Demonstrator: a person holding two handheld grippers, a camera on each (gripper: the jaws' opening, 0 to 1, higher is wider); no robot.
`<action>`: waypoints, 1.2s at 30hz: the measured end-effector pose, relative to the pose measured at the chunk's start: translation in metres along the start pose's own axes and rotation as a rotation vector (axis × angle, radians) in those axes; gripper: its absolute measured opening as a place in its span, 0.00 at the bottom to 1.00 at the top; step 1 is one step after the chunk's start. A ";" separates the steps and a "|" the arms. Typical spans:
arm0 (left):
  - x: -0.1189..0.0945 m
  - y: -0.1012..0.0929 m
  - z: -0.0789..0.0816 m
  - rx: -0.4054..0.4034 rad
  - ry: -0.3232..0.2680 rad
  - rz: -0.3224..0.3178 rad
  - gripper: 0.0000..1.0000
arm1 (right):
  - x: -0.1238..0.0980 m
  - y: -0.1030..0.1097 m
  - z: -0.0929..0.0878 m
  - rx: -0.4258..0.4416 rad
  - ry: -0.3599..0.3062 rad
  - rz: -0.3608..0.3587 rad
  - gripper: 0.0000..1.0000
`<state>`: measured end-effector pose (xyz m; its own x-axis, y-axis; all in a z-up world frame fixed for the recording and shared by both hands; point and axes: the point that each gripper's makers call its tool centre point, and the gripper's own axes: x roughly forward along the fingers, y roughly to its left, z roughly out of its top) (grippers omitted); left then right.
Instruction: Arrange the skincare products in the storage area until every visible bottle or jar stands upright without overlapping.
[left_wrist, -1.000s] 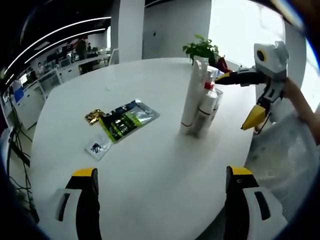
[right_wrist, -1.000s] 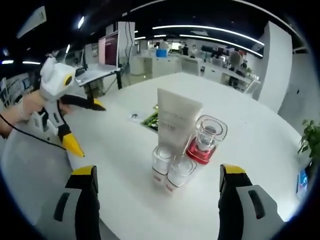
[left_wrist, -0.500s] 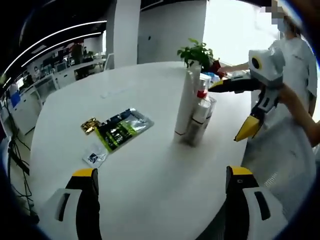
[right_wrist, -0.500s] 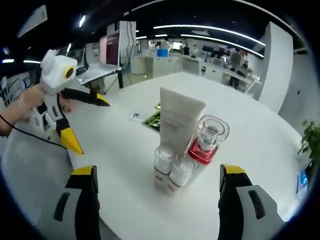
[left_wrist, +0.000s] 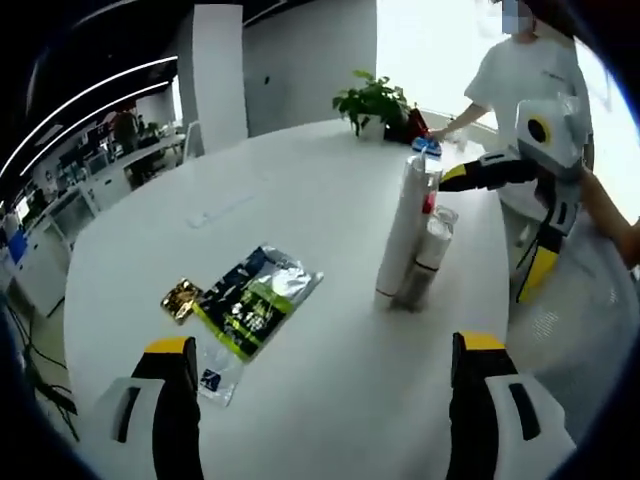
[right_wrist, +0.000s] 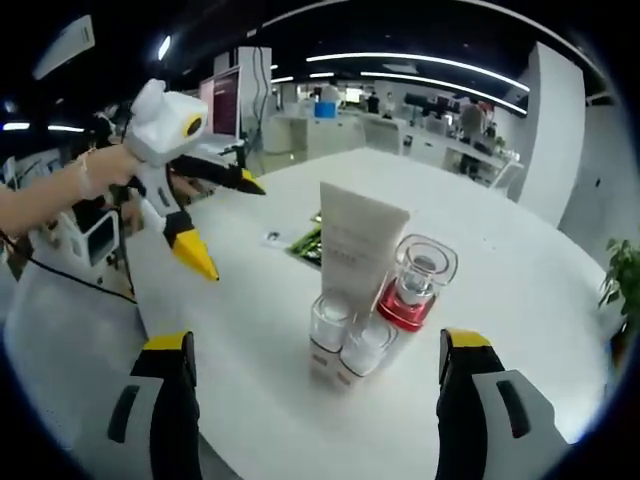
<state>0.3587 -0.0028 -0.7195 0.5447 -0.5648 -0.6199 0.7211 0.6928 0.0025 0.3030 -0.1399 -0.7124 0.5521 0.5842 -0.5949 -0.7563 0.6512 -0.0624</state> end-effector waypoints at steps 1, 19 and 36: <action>0.004 0.002 0.003 0.001 -0.005 -0.009 0.98 | -0.001 0.003 -0.001 -0.005 0.001 0.003 1.00; 0.056 0.023 0.004 0.079 0.093 -0.093 0.80 | -0.002 0.009 0.002 -0.008 -0.005 0.025 1.00; 0.098 0.081 0.003 0.110 0.165 -0.132 0.59 | 0.005 0.004 -0.007 -0.002 0.031 0.027 1.00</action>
<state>0.4718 -0.0040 -0.7776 0.3719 -0.5597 -0.7406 0.8285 0.5599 -0.0070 0.2999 -0.1381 -0.7213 0.5201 0.5866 -0.6208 -0.7719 0.6340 -0.0475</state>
